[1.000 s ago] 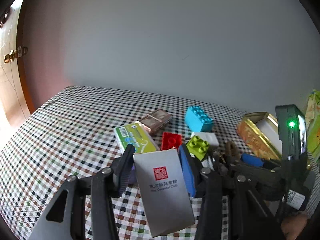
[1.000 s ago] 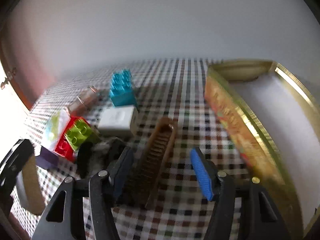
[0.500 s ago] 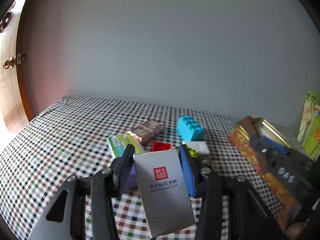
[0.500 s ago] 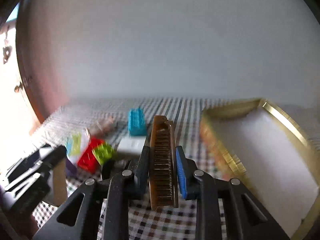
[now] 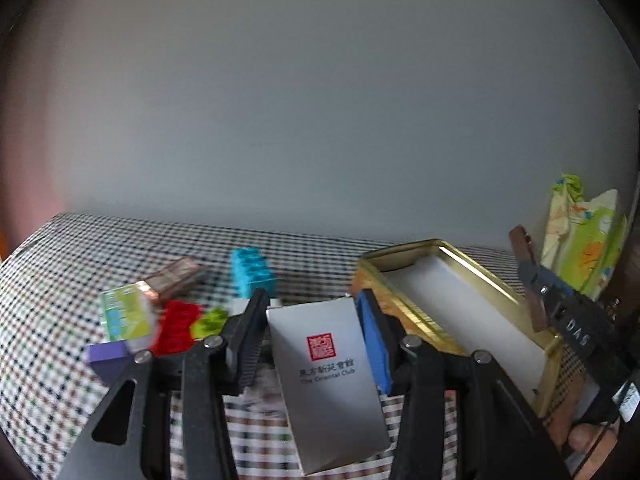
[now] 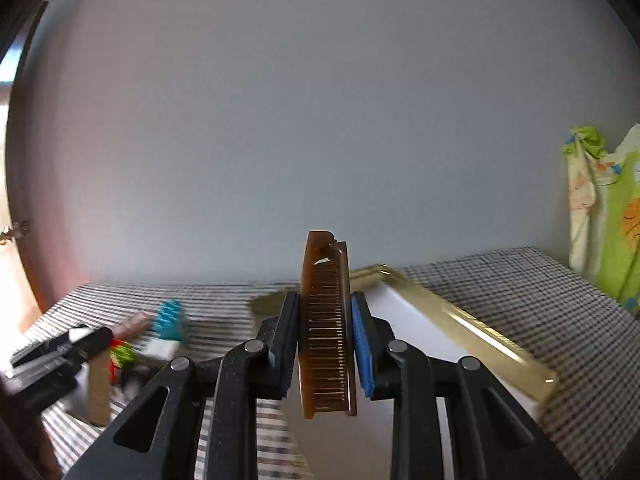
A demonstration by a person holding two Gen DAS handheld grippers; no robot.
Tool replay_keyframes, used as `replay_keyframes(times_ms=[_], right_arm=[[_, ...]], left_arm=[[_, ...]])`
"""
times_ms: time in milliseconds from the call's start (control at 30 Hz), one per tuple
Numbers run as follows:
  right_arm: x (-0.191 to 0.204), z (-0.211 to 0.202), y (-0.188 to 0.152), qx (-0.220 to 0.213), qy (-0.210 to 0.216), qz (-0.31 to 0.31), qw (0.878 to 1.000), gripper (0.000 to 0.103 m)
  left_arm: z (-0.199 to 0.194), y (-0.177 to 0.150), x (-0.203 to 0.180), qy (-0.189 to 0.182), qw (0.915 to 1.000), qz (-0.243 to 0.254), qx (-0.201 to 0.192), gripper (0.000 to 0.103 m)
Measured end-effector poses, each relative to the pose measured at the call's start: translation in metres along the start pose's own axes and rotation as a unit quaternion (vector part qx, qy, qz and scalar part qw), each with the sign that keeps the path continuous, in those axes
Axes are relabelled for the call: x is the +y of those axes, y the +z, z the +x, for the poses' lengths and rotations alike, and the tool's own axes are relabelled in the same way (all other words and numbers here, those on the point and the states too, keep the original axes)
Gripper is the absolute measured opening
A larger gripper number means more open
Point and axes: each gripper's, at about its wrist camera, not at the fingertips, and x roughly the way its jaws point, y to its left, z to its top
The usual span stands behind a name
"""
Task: Organize rigid objects
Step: 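Carry comb and white box into the gold tin and open both tools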
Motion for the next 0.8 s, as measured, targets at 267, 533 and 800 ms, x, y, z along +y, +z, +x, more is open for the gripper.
replay_keyframes(times_ms=[267,533,800], right_arm=[[-0.038,0.005,-0.007,0.041,-0.002,-0.034,0.999,0.028],[-0.065,0.028,-0.013,0.119,0.024,-0.004,0.993,0.028],[-0.066,0.037,-0.025,0.167,0.013,0.019,0.986,0.028]], left_arm=[[0.034,0.006,-0.06,-0.043,0.9983,0.036,0.017,0.045],[0.065,0.005,-0.118,-0.063,0.9936,0.069,0.063,0.045],[0.09,-0.007,-0.139,-0.069,0.9893,0.078,0.103,0.045]])
